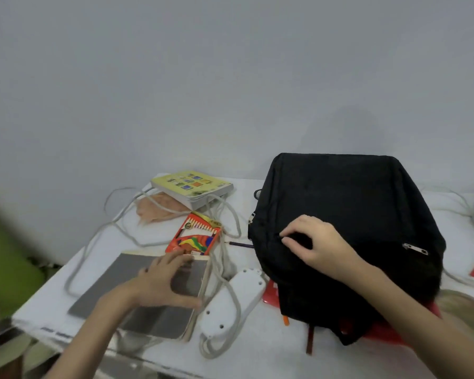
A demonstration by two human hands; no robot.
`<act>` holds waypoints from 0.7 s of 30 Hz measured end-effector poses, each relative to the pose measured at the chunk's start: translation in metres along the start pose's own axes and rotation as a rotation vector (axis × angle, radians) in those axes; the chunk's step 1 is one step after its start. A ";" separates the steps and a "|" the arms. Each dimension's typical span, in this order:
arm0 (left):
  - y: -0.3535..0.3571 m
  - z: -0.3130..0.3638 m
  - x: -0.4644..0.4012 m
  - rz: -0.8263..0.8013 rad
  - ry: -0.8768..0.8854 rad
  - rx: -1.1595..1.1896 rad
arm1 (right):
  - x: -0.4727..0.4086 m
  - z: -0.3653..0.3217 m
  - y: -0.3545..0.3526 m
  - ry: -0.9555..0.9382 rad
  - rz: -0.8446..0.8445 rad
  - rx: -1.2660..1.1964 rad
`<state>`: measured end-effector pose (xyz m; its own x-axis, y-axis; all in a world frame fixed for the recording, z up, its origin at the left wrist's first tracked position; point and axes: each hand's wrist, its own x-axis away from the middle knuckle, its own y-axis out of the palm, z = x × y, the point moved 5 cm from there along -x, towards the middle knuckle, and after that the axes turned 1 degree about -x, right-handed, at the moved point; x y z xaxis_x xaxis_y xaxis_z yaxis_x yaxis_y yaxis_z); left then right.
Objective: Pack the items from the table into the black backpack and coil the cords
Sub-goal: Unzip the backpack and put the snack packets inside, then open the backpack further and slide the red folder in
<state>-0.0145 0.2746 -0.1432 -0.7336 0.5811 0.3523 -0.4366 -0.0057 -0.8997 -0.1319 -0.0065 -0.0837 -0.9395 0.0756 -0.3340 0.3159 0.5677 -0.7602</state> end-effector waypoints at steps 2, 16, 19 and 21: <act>0.019 -0.002 0.015 -0.116 0.042 -0.044 | -0.006 -0.031 0.035 -0.097 -0.247 -0.084; -0.052 0.006 0.051 0.542 0.124 0.211 | -0.005 -0.035 0.087 -0.161 -0.700 0.284; -0.082 -0.009 0.068 0.630 0.105 0.378 | -0.003 -0.035 0.086 -0.182 -0.660 0.260; -0.086 -0.011 0.067 0.566 0.093 0.477 | 0.001 -0.033 0.082 -0.180 -0.608 0.219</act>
<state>-0.0204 0.3233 -0.0451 -0.8756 0.4506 -0.1738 -0.1994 -0.6649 -0.7198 -0.1109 0.0676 -0.1279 -0.9281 -0.3537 0.1161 -0.2253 0.2856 -0.9315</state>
